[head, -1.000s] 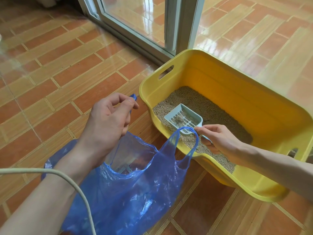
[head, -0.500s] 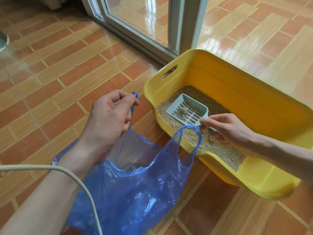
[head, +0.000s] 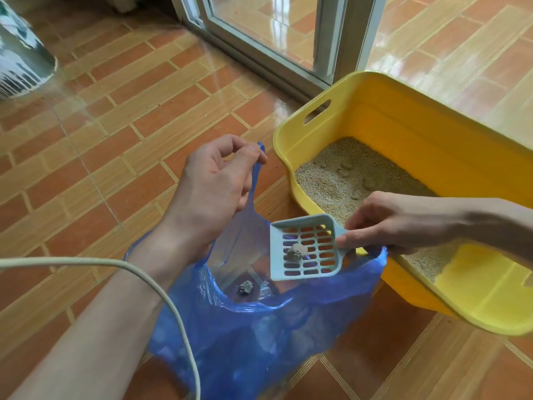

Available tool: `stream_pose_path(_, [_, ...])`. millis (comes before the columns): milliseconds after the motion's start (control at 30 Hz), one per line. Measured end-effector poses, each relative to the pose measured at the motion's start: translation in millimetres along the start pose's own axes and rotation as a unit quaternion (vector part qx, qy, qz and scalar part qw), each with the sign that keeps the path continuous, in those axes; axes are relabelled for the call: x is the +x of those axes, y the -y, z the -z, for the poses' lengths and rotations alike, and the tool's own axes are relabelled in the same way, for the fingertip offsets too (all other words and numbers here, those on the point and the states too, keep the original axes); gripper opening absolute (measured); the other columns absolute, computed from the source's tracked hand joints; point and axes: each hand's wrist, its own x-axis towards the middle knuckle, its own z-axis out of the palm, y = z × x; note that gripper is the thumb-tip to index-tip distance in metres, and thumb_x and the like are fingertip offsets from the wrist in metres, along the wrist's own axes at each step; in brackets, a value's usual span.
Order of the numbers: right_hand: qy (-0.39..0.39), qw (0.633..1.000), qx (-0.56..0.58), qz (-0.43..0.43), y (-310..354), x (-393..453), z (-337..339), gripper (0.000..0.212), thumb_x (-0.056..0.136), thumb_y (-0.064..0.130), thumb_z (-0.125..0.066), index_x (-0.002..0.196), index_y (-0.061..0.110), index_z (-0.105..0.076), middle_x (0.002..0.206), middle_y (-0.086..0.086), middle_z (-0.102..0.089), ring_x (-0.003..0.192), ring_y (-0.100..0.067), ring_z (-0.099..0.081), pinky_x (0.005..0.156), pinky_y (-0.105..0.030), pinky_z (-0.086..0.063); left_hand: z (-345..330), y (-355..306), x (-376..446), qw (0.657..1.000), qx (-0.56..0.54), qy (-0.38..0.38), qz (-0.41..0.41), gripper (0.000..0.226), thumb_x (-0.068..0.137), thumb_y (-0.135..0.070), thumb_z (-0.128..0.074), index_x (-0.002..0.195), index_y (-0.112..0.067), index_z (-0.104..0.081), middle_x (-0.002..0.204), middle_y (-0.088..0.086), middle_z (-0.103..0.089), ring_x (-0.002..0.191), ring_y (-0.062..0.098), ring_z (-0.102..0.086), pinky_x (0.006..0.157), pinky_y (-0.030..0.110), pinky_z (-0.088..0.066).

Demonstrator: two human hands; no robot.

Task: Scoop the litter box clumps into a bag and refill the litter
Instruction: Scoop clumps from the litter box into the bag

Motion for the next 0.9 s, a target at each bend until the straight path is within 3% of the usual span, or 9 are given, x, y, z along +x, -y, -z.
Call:
stream_pose_path(300, [-0.011,0.986,-0.162,0.041,26,34,-47,0.036,0.097,0.040,-0.060,0.068,0.021,-0.068,0.047,0.005,-0.053,0.043,-0.010,-0.042,0.048,-0.024,-0.036,-1,-8,-12,0.999,0.016,0.025,-0.015,0.020,0.105,-0.018,-0.051,0.090,-0.010,-0.061,0.047,-0.011,-0.034,0.040,0.009,-0.024,0.039,0.018,-0.022])
stream_pose_path(500, [-0.098,0.961,-0.257,0.033,19,65,-82,0.034,0.094,0.043,-0.059,0.072,0.019,-0.067,0.063,-0.004,-0.061,0.055,-0.015,-0.052,0.044,-0.017,-0.036,-4,-8,-16,0.999,0.020,0.030,-0.019,0.020,0.104,-0.020,-0.053,0.091,-0.009,-0.062,0.048,-0.009,-0.034,0.038,0.009,-0.024,0.039,0.016,-0.021])
stream_pose_path(600, [-0.140,0.943,-0.299,0.026,9,78,-99,0.036,0.095,0.041,-0.056,0.071,0.013,-0.057,0.063,-0.003,-0.050,0.069,-0.033,-0.057,0.058,-0.032,-0.045,-5,-5,-19,0.999,0.019,0.033,-0.017,0.020,0.104,-0.018,-0.053,0.089,-0.009,-0.063,0.047,-0.009,-0.033,0.037,0.009,-0.024,0.039,0.016,-0.021])
stream_pose_path(733, [-0.176,0.907,-0.382,0.014,13,82,-111,0.028,0.099,0.037,-0.051,0.091,0.012,-0.062,0.087,-0.012,-0.060,0.088,-0.039,-0.065,0.062,-0.035,-0.039,-3,-2,-19,0.999,0.024,0.029,-0.016,0.019,0.104,-0.017,-0.054,0.090,-0.007,-0.063,0.047,-0.009,-0.035,0.037,0.008,-0.025,0.038,0.016,-0.023])
stream_pose_path(833, [-0.192,0.874,-0.445,0.035,19,79,-111,0.017,0.098,0.027,-0.054,0.088,0.015,-0.060,0.081,-0.008,-0.061,0.079,-0.037,-0.064,0.058,-0.034,-0.039,-2,-1,-19,0.999,0.023,0.024,-0.014,0.019,0.104,-0.016,-0.053,0.093,-0.004,-0.063,0.047,-0.009,-0.035,0.037,0.008,-0.026,0.038,0.015,-0.023])
stream_pose_path(900, [-0.187,0.854,-0.484,0.050,22,76,-109,0.011,0.097,0.020,-0.052,0.086,0.017,-0.055,0.065,-0.001,-0.043,0.065,-0.034,-0.052,0.049,-0.033,-0.033,-2,0,-19,0.999,0.023,0.025,-0.014,0.019,0.104,-0.016,-0.053,0.093,-0.004,-0.062,0.048,-0.008,-0.035,0.038,0.008,-0.025,0.038,0.015,-0.023])
